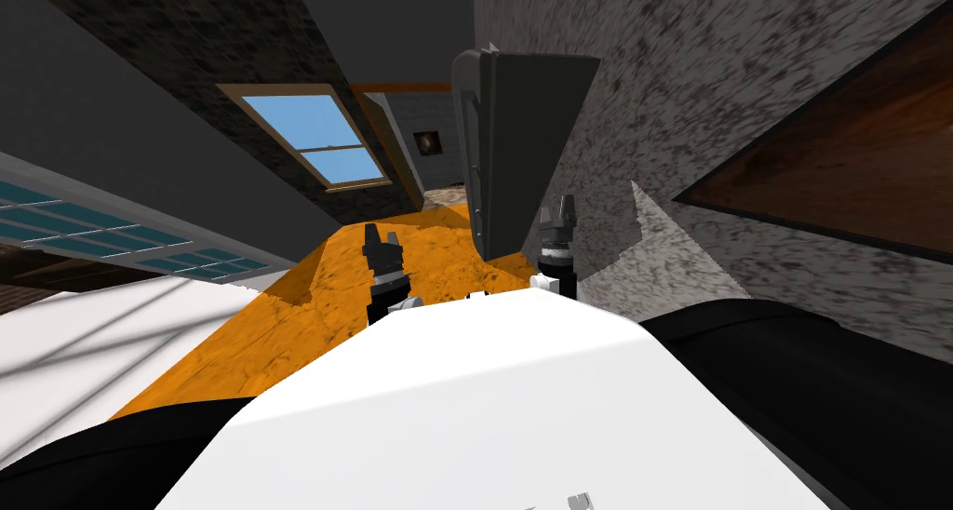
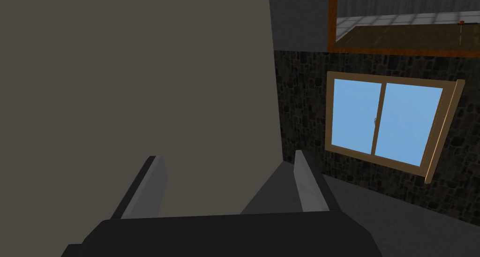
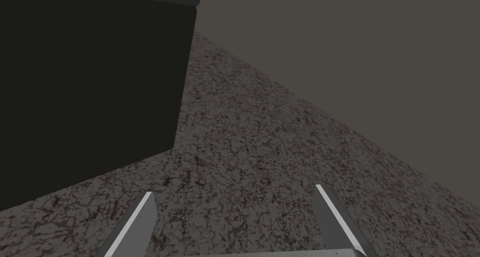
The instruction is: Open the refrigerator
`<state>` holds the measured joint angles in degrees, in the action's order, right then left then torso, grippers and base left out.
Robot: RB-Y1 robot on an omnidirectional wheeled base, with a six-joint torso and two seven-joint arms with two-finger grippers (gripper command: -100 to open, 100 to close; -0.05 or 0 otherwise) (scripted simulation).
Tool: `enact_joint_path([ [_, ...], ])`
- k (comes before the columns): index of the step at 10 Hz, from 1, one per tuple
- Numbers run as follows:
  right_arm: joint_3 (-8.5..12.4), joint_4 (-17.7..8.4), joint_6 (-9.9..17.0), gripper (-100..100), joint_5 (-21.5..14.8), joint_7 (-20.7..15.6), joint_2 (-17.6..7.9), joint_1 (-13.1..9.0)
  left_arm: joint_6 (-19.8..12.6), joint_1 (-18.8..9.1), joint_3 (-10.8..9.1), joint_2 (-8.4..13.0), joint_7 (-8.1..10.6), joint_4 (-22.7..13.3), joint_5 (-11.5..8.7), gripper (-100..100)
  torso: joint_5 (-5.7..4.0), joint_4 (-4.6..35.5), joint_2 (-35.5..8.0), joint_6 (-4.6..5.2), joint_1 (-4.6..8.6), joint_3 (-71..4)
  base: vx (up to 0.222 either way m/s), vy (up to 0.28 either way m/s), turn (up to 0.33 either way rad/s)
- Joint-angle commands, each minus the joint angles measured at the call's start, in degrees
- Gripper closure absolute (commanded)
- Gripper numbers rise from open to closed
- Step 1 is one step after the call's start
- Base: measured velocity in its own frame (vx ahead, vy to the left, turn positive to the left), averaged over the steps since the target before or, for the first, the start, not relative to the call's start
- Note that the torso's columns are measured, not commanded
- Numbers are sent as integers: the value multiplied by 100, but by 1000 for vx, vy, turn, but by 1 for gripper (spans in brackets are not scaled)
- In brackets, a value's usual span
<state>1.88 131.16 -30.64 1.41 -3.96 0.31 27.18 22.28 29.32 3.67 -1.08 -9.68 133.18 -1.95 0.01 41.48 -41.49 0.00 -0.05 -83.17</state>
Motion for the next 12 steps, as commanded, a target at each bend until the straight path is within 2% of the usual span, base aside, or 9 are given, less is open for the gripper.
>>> enact_joint_path([
  [1,41,-56,-48,-100,-125,55,-362,-87,0,1,0,0,0,-1,0,0,2,54,-45,0,-7,-117,53,36,-17],
  [3,127,-159,-107,-100,-377,152,-755,-295,0,1,0,0,0,-1,0,0,-1,77,-73,0,3,-142,71,51,-47],
  [4,127,-159,-107,-100,-377,152,-832,-295,0,1,0,0,0,-1,0,0,0,78,-72,0,0,-144,75,52,-22],
  [6,247,-293,-192,-100,-721,286,-1219,-577,0,1,0,0,0,-1,0,0,-1,81,-81,0,2,-139,102,87,-64],
  [8,318,-370,-243,-100,-923,365,-1531,-741,0,1,1,0,0,0,0,0,0,79,-78,0,3,-142,88,79,-47],
  [9,318,-370,-243,-100,-923,365,-1600,-741,0,1,0,0,0,-1,0,0,-3,83,-86,1,10,-136,73,64,-34],
  [10,395,-452,-300,-100,-1143,452,-1825,-918,0,1,0,0,0,-1,0,0,-4,83,-89,0,13,-134,105,78,-61],
  [11,395,-452,-300,-100,-1143,452,-1869,-918,0,1,0,0,0,-1,0,0,-2,80,-76,0,5,-142,91,87,-38],
  [12,478,-538,-361,-100,-1378,545,-2103,-1108,0,1,0,0,0,-1,0,0,0,80,-79,0,0,-141,97,113,-76],
])
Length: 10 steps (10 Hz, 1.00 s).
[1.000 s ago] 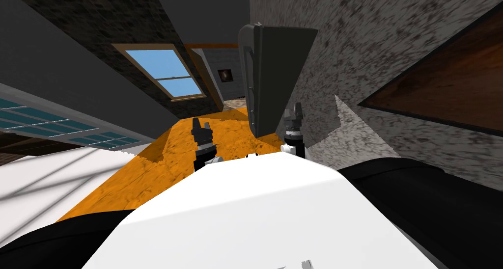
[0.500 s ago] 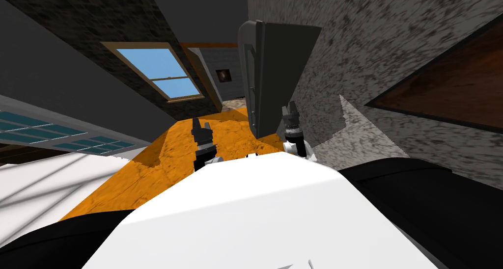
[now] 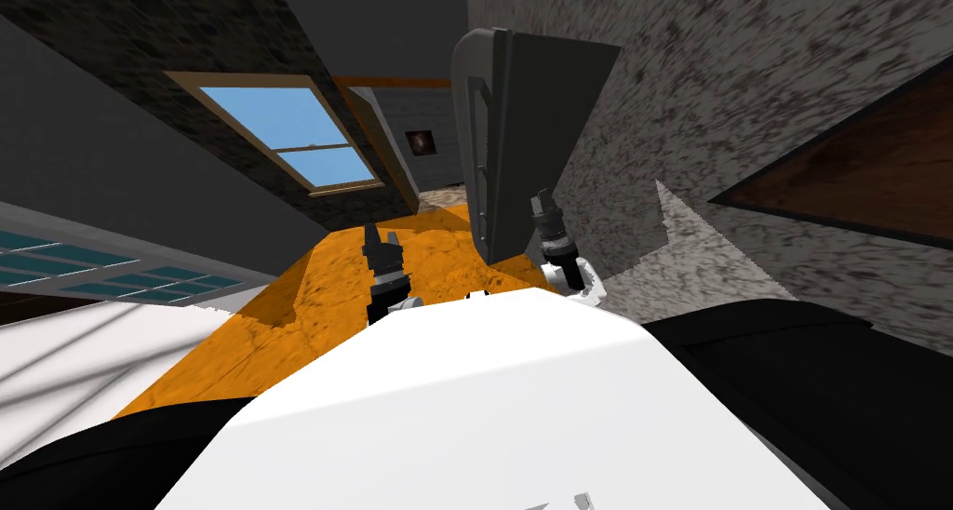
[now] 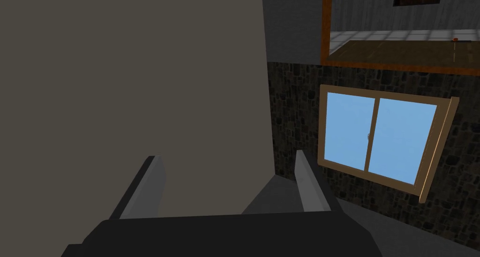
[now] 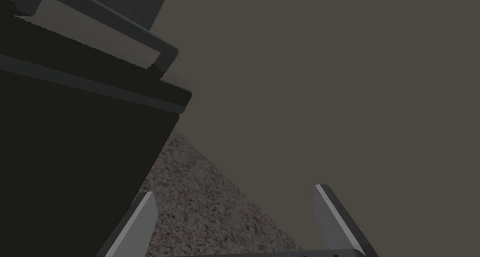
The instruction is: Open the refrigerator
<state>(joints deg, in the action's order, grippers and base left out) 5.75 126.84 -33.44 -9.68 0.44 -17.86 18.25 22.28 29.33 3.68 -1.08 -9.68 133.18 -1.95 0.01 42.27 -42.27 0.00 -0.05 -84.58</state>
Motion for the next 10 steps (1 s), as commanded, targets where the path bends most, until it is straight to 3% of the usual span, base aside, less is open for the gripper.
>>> enact_joint_path([
  [1,91,-105,-80,-100,-269,104,-327,-214,0,0,0,0,0,0,0,0,2,0,3,0,-6,-1,87,88,-41],
  [2,178,-193,-145,-100,-518,202,-558,-414,0,0,0,0,0,0,0,0,-1,1,-3,0,6,2,120,101,-83],
  [3,178,-193,-145,-100,-518,202,-609,-414,0,1,0,0,0,0,0,0,-1,0,6,1,4,-2,99,86,-39],
  [4,269,-282,-213,-100,-773,305,-834,-623,0,0,0,0,0,0,0,0,-3,0,-2,0,11,1,108,105,-73],
  [5,269,-282,-213,-100,-778,305,-899,-623,0,0,0,0,0,0,0,0,-1,1,1,1,3,0,104,99,-45],
  [6,362,-373,-283,-100,-1016,411,-1132,-839,0,0,0,0,0,0,0,0,-1,1,-3,0,5,2,131,122,-84],
  [7,362,-373,-283,-100,-1046,411,-1196,-839,0,1,0,0,0,0,0,0,1,0,6,1,-3,-2,101,100,-50],
  [8,455,-463,-355,-100,-1285,519,-1413,-1059,0,0,0,0,0,0,0,0,-1,1,-5,0,8,3,111,108,-73],
  [9,455,-463,-355,-100,-1321,519,-1498,-1059,0,0,0,0,0,0,0,0,-2,2,-1,1,6,2,91,90,-49],
  [10,548,-551,-426,-100,-1549,627,-1711,-1284,0,0,0,0,0,0,0,0,-3,3,-8,0,12,5,107,105,-99],
])
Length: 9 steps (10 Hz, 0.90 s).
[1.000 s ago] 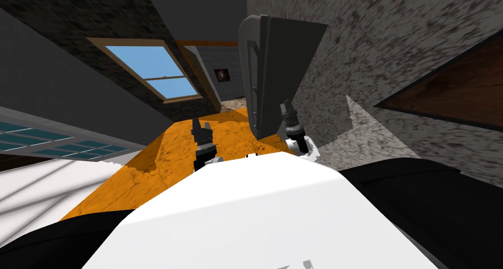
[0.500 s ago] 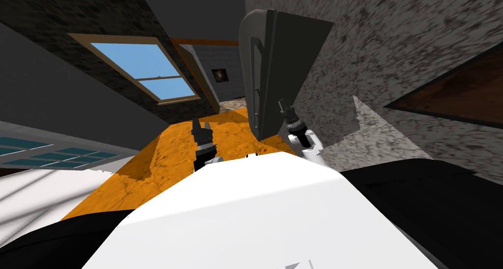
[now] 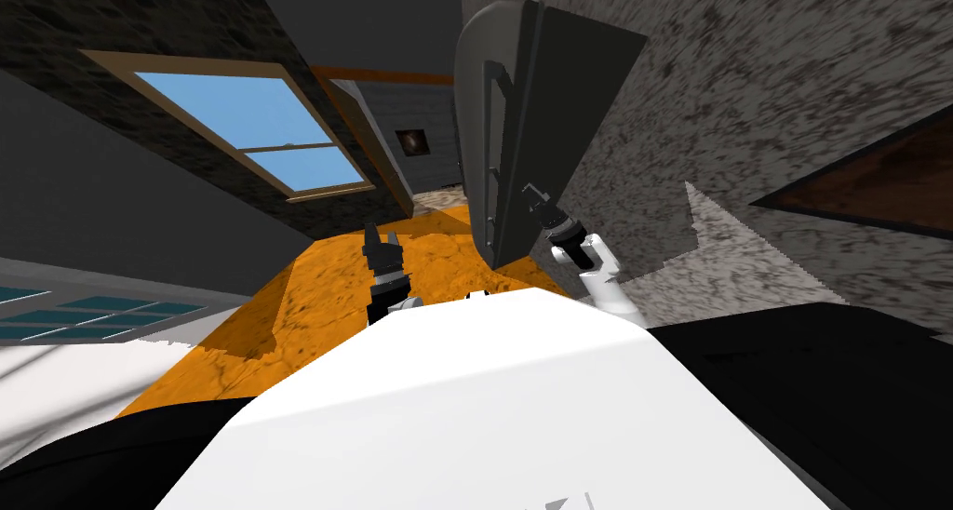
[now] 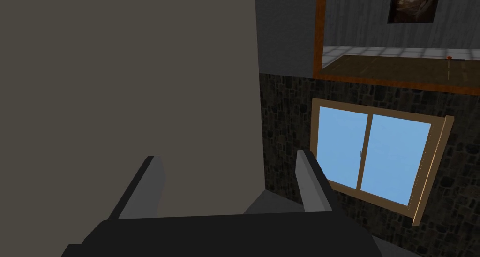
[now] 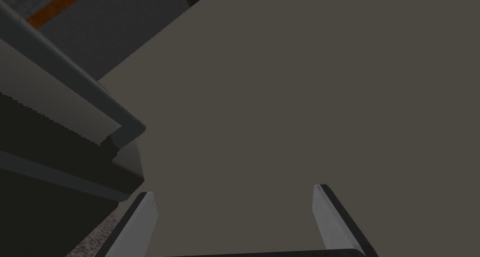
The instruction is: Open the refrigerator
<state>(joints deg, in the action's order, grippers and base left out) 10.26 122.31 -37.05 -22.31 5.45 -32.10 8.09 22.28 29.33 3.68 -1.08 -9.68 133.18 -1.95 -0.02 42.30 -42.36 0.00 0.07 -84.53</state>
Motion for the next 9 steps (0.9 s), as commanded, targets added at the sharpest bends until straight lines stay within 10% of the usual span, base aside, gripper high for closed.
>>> enact_joint_path([
  [1,97,-98,-65,-100,-336,127,-381,-268,0,1,0,0,0,0,0,0,2,-1,8,1,-8,-4,96,104,-40],
  [9,438,-417,-338,-100,-1441,548,-1625,-1169,0,0,0,0,0,0,0,0,3,0,4,0,-11,-1,104,102,-60],
])
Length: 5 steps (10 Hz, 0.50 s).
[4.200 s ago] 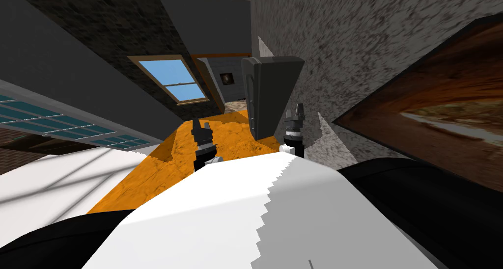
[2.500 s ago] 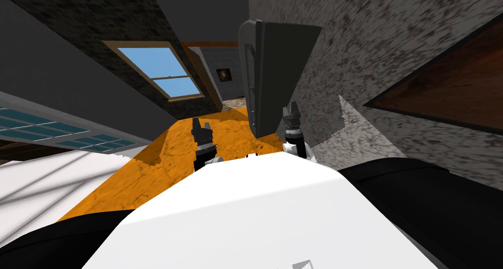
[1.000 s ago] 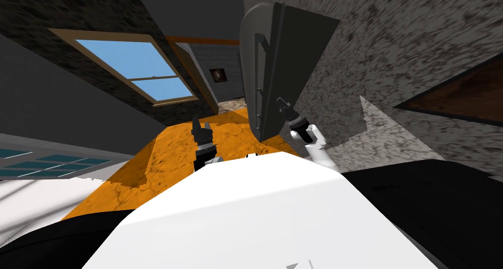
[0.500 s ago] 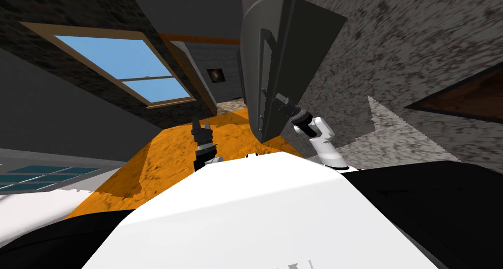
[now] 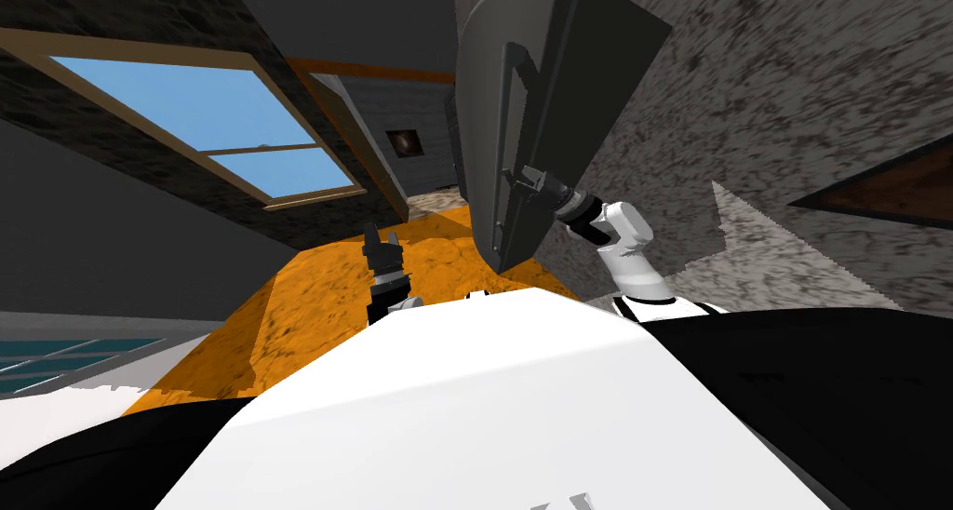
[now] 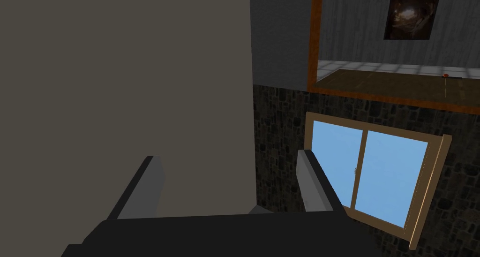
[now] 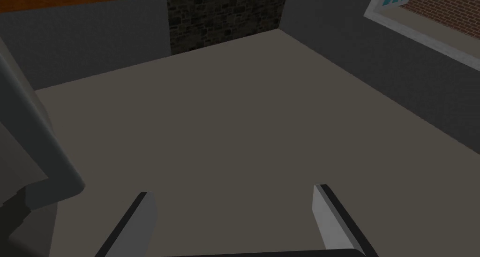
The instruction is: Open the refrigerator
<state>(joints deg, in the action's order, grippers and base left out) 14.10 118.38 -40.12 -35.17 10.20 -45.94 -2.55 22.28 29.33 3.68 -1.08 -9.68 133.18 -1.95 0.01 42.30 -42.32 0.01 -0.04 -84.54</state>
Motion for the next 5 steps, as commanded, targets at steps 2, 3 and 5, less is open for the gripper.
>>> enact_joint_path([
  [2,126,-95,-91,-100,-419,169,-554,-324,0,0,0,0,0,0,0,0,-1,-3,10,0,2,-6,107,88,-50],
  [3,191,-163,-145,-100,-656,261,-762,-540,0,0,0,0,0,0,0,0,-3,-3,4,-1,11,-3,109,75,-65],
  [5,248,-226,-194,-100,-912,347,-1071,-752,0,0,0,1,0,0,0,0,-5,-1,-2,-1,14,0,87,54,-40],
])
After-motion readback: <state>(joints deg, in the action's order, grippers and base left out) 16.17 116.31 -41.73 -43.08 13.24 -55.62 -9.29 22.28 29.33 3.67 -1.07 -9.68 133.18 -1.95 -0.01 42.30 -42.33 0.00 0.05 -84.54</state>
